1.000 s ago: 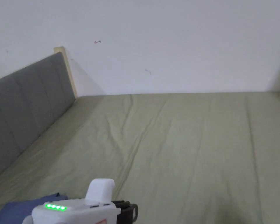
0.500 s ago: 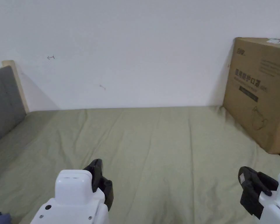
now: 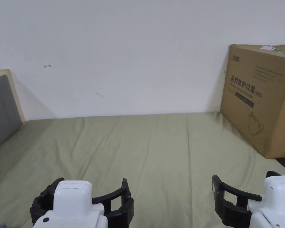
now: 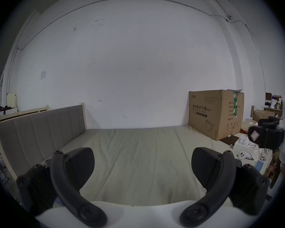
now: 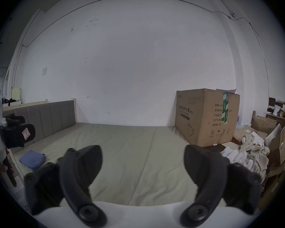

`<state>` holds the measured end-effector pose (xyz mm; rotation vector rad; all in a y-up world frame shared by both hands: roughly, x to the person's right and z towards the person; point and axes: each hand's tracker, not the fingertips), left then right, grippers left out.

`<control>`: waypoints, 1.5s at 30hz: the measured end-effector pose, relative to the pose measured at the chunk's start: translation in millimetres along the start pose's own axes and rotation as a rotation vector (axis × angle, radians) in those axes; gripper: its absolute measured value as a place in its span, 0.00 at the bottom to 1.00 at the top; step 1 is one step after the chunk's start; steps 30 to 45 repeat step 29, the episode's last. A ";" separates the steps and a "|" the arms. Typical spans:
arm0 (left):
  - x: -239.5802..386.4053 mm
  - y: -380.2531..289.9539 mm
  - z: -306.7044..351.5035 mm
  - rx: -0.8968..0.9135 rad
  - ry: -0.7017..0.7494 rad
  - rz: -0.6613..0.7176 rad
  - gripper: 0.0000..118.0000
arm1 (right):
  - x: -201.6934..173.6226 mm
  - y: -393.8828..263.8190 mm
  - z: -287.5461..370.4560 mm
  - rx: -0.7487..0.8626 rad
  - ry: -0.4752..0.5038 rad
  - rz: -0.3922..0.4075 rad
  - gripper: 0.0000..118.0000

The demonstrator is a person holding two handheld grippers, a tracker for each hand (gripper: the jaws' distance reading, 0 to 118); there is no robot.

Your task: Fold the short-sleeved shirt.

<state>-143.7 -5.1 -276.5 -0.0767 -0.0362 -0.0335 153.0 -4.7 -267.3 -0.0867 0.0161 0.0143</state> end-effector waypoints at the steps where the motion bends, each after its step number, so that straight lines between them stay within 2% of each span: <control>1: -3.3 -0.9 0.3 0.000 -0.007 0.006 1.00 | -0.8 0.7 -1.0 -0.012 0.010 -0.003 0.98; 5: -10.2 -1.3 1.8 -0.024 -0.058 0.066 0.99 | -6.2 1.0 -0.2 -0.011 0.010 0.017 0.99; 10: -3.5 0.0 -4.1 -0.109 0.050 0.076 0.99 | -12.0 3.2 -1.5 -0.022 0.025 0.028 0.99; 22: -2.2 2.0 -2.4 -0.123 0.006 0.131 0.99 | -20.2 -1.6 -7.9 -0.068 0.056 0.043 0.99; 24: 0.4 1.2 -9.1 -0.169 0.029 0.119 0.99 | -19.9 -2.1 -9.3 -0.077 0.056 0.042 0.99; 45: -0.5 -3.7 -10.7 -0.174 0.003 0.123 0.99 | -16.8 -2.0 -10.9 -0.081 0.053 0.034 0.99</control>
